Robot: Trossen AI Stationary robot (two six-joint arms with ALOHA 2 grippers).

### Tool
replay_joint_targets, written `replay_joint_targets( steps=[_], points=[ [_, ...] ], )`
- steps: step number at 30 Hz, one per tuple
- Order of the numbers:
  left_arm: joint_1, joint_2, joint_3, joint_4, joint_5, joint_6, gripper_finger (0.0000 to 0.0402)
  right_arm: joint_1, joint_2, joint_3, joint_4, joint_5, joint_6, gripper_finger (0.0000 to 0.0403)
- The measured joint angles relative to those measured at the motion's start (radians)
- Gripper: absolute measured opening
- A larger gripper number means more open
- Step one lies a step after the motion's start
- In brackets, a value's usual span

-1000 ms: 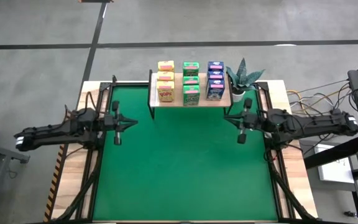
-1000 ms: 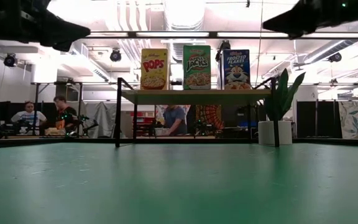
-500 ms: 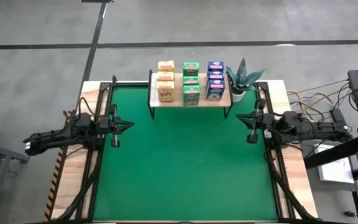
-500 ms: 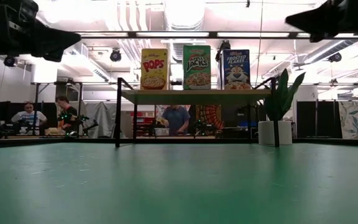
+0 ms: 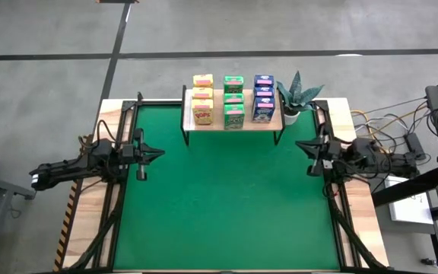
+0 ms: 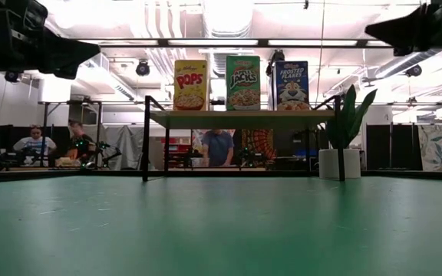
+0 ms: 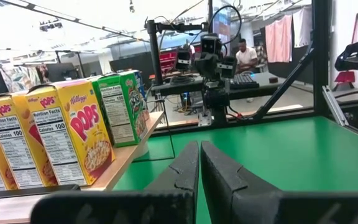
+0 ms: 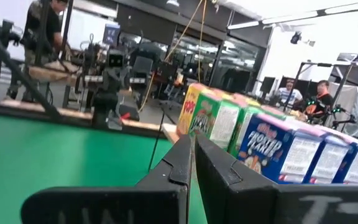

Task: Stack cereal on shelf
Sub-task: Return to Home Position

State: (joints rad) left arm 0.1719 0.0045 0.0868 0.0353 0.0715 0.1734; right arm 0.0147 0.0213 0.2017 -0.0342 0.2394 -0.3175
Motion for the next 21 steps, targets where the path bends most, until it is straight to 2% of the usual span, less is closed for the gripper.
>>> replay_joint_targets(
  steps=[6,13,21],
  points=[
    [0.000,0.004,-0.003,0.000,-0.016,-0.017,0.0000,0.000,-0.008,-0.065,-0.011,0.000,0.001,0.0012],
    [0.000,0.003,-0.003,0.000,-0.202,-0.032,0.0000,0.000,-0.009,-0.186,0.154,0.000,-0.036,0.0012],
    [0.000,0.007,-0.003,0.000,-0.212,-0.030,0.0000,0.000,0.000,-0.189,0.167,0.024,-0.024,0.0012]
  ],
)
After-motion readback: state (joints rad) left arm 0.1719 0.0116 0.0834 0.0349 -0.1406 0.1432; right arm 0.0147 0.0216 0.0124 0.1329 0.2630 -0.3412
